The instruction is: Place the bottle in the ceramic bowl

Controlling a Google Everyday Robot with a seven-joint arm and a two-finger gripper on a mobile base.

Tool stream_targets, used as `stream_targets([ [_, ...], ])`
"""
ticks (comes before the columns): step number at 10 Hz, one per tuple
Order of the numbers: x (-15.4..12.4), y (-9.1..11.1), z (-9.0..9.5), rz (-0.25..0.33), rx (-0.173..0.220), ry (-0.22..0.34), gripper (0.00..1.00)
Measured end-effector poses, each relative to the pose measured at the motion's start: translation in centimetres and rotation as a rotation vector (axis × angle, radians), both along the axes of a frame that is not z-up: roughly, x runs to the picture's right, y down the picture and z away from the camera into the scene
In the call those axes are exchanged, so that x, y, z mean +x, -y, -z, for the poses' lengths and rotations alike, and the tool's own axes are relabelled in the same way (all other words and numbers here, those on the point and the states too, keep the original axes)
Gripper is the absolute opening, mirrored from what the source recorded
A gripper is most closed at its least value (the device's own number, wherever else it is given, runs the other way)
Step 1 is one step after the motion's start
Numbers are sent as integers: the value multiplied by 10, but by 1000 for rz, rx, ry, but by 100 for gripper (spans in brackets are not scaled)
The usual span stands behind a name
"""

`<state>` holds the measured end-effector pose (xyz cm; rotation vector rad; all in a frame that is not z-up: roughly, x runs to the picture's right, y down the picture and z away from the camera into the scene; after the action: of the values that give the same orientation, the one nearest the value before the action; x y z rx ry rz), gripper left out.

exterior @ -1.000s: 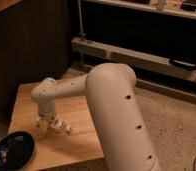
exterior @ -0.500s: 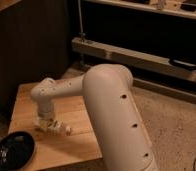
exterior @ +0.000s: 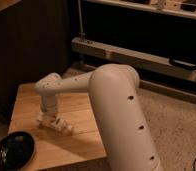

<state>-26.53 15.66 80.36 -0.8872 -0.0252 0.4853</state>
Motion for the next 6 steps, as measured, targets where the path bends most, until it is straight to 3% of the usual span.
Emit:
stream_targets([
  [3, 1, 44, 44, -40, 16, 51, 14],
  [5, -2, 69, 73, -66, 21, 112, 14],
  [6, -10, 80, 91, -76, 19, 176, 14],
])
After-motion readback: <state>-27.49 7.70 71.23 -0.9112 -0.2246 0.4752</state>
